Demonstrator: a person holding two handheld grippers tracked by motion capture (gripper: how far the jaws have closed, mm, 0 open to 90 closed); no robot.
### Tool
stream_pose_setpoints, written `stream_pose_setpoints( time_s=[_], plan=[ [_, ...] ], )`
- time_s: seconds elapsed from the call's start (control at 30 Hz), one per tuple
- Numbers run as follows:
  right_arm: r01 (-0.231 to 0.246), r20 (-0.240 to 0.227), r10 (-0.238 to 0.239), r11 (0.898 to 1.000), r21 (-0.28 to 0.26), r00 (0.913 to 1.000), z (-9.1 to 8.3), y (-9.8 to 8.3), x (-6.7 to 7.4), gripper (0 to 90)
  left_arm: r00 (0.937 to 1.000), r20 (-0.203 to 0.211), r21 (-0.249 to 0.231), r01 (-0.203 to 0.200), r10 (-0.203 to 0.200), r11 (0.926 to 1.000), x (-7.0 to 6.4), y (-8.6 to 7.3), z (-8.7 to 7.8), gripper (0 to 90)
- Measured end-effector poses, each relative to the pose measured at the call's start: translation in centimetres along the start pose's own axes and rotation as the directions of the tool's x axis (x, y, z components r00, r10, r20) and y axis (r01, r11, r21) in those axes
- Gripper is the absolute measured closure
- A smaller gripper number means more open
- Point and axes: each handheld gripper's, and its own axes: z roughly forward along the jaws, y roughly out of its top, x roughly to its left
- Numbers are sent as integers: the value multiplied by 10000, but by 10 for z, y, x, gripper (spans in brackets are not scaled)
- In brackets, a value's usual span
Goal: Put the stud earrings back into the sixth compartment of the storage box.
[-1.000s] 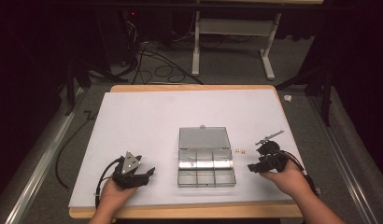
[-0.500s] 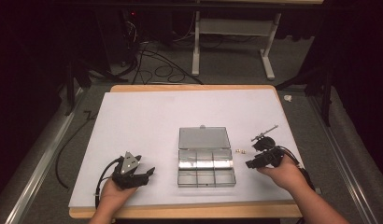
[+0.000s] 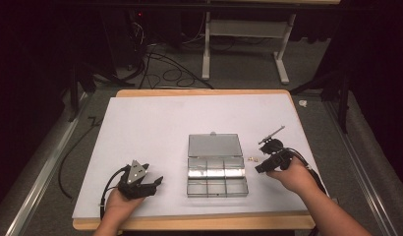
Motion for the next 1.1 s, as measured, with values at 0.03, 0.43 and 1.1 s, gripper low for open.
stream_pose_setpoints(
  time_s=[0.03,0.43,1.1],
  plan=[
    [-40,-67,39,10000,-19,10000,0,1,-1,568,10000,22,-13,16,-16,10000,0,0,0,298],
    [-43,-129,45,9998,187,9999,0,20,-8,675,9998,153,-83,99,-97,9999,2,0,-1,299],
    [51,-240,-26,9946,1041,9997,17,46,-16,728,9997,240,-208,-11,16,9998,1,-1,-2,308]
  ],
)
